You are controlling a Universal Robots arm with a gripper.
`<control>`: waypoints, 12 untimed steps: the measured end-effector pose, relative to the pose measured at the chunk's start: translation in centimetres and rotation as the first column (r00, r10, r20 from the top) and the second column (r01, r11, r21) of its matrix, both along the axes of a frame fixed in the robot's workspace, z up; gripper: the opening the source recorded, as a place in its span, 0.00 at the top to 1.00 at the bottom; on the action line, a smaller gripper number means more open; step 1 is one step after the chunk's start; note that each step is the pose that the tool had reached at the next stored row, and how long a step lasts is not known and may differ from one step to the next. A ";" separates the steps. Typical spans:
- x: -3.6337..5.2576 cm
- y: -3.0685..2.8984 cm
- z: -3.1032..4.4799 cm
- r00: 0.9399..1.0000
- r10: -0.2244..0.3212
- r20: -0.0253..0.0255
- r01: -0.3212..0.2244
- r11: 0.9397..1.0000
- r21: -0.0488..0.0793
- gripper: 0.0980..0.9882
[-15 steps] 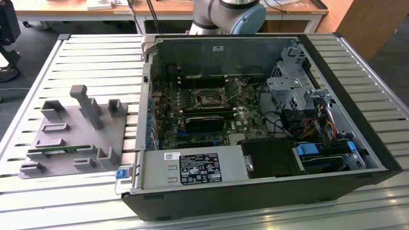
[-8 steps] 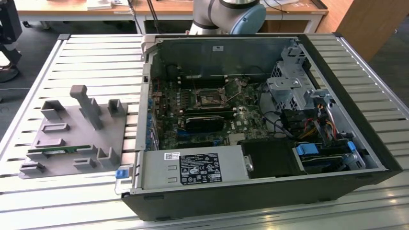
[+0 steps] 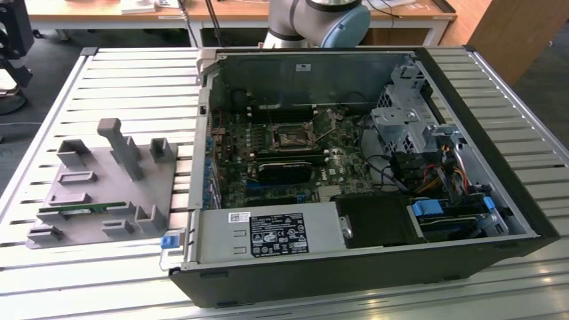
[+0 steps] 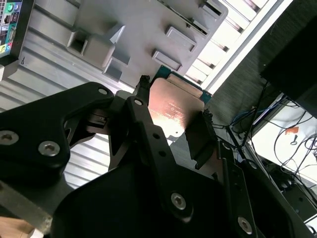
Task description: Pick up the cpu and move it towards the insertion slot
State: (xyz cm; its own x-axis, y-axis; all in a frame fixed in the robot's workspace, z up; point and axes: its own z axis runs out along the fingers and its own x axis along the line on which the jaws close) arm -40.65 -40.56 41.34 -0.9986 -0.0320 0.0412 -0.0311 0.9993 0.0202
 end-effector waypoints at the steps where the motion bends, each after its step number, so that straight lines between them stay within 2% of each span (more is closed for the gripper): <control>1: 0.06 0.00 0.03 1.000 0.000 -0.001 0.000 1.000 0.000 0.50; 12: 0.66 0.00 0.37 1.000 0.000 -0.009 0.000 1.000 0.000 0.50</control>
